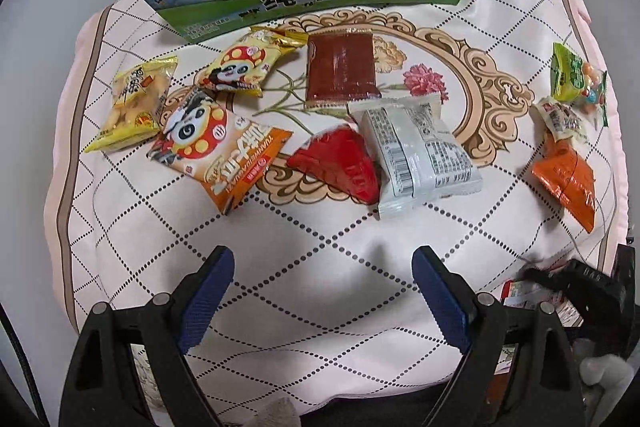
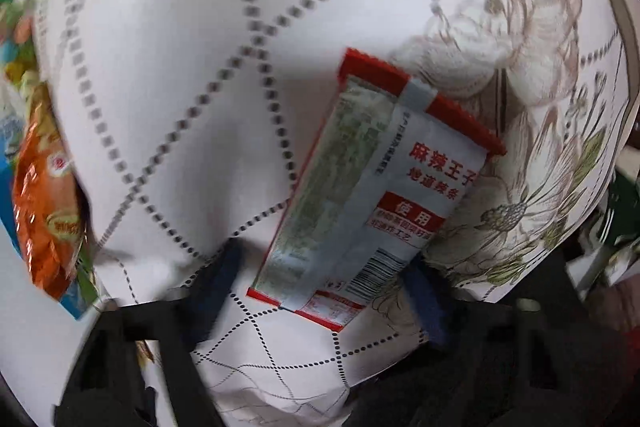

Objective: Organize snacks
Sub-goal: 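Grasp the white bread packet with the left tool while the right tool grasps the red-white spicy strip pack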

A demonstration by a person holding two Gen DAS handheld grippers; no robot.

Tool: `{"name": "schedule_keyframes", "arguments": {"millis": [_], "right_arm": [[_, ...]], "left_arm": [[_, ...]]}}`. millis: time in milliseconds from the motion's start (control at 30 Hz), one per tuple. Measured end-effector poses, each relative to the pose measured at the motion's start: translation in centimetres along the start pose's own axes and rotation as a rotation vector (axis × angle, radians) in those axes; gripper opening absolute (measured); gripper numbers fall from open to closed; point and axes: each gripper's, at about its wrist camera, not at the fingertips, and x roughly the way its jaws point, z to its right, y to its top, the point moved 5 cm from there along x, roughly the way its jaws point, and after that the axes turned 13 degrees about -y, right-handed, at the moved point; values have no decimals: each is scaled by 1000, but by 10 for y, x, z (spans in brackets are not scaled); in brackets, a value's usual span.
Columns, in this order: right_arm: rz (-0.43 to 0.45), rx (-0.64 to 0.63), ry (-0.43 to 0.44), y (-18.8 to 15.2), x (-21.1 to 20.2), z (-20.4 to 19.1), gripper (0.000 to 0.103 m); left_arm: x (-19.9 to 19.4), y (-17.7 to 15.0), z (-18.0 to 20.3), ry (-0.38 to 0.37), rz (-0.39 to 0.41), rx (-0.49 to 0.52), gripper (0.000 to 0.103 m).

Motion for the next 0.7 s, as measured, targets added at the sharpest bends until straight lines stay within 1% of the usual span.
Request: {"name": "schedule_keyframes", "arguments": {"millis": [100, 200, 267, 333, 433, 467, 533, 600, 633, 700], "right_arm": [[32, -63, -22, -3, -11, -3, 59], [89, -165, -40, -8, -32, -13, 57], [133, -245, -37, -13, -52, -26, 57], [168, -321, -32, -18, -71, -44, 57], [227, -432, -31, -32, -97, -75, 57], [249, -475, -29, -34, -107, -91, 57], [262, -547, -32, -26, -119, -121, 57], [257, -599, -43, -24, -125, -136, 57], [251, -654, -73, -23, -127, -152, 57], [259, -718, -123, -20, -133, -171, 57]], "left_arm": [[-6, 6, -2, -17, 8, -18, 91], [-10, 17, -1, -56, 2, -46, 91], [-7, 26, 2, -108, -31, -79, 91], [-1, 35, 10, -154, -72, -86, 91], [11, 52, 24, -194, -114, -79, 91], [19, 60, 29, -200, -136, -71, 91], [33, 71, 37, -203, -176, -61, 91], [47, 79, 43, -188, -212, -50, 91], [54, 82, 45, -172, -225, -40, 91], [67, 89, 48, -144, -254, -23, 91]]}}
